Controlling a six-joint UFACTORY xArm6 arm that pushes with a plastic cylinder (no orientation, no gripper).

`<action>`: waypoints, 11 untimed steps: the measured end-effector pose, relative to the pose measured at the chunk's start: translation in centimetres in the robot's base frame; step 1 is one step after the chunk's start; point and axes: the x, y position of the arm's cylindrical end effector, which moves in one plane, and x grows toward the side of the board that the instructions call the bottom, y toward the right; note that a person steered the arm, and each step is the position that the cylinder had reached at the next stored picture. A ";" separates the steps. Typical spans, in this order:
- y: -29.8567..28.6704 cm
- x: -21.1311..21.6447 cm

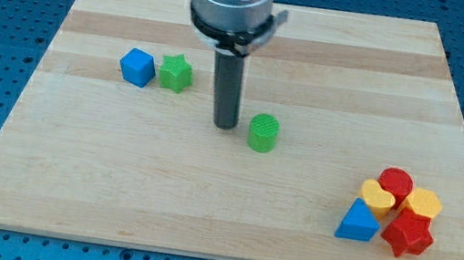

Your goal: Place the green circle above the yellow heart

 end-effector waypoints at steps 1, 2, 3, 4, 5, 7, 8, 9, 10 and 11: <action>3.5 1.4; 6.9 2.1; 7.8 1.3; 9.3 1.0; 11.6 1.5; 14.4 2.2; 14.9 2.5; 14.1 1.1; 11.6 -4.2; 4.5 -9.9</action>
